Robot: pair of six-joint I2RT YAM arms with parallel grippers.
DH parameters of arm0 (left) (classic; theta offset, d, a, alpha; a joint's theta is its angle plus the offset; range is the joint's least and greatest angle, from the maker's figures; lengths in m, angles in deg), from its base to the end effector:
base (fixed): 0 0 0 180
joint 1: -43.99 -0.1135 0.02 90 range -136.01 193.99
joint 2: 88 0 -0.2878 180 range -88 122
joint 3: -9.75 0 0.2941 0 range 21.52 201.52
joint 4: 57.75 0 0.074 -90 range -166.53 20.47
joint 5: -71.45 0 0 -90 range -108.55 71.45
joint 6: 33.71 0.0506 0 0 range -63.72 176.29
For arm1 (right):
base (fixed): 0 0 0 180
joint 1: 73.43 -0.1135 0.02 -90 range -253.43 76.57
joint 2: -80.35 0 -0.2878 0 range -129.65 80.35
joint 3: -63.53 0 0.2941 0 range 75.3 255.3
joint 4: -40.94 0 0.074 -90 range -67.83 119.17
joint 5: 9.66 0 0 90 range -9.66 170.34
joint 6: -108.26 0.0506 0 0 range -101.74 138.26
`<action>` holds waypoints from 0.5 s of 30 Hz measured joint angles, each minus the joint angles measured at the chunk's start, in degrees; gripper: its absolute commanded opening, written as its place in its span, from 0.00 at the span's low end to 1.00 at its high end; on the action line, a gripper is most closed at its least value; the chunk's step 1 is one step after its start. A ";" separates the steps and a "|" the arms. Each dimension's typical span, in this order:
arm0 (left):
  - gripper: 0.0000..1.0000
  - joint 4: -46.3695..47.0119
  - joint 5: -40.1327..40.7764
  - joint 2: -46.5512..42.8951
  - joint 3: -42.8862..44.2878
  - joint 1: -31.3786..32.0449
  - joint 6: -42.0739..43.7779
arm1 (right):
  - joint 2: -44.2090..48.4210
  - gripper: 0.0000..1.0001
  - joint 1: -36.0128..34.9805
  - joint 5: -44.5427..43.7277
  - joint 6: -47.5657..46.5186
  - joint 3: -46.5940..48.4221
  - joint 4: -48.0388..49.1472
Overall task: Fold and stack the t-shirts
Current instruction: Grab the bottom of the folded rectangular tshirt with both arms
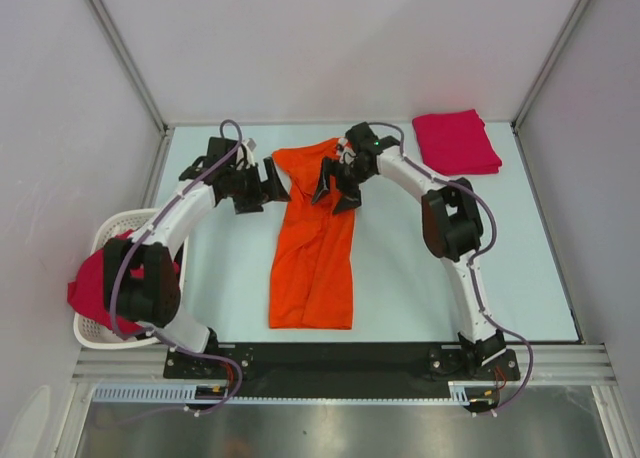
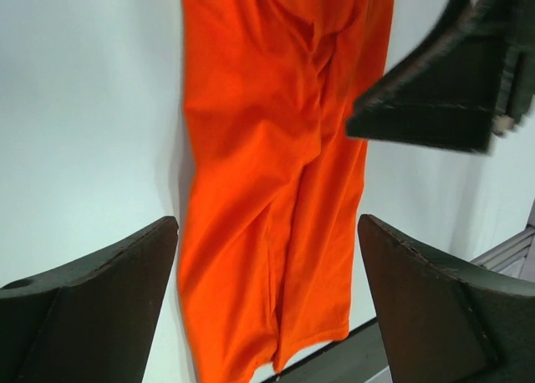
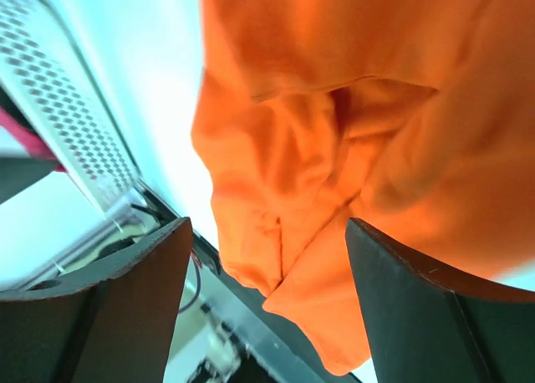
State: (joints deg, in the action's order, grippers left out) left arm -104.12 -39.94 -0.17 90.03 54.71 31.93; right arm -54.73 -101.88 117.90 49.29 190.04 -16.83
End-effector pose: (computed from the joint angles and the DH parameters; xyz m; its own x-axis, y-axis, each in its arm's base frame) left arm 0.3621 -0.0873 0.2646 -0.8819 -0.2239 -0.4149 0.0225 0.8590 -0.5114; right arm 0.4780 0.2941 0.1684 -0.9956 -0.0747 -0.0561 -0.0928 0.7223 0.6853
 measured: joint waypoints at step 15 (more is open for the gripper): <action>0.80 3.45 -1.75 44.70 47.80 -0.48 -5.51 | 10.64 0.80 7.39 -4.17 -0.87 -2.54 3.17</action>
State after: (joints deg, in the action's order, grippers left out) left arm -100.66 -41.69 44.53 137.83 54.23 26.42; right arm -44.09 -94.49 113.73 48.41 187.50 -13.66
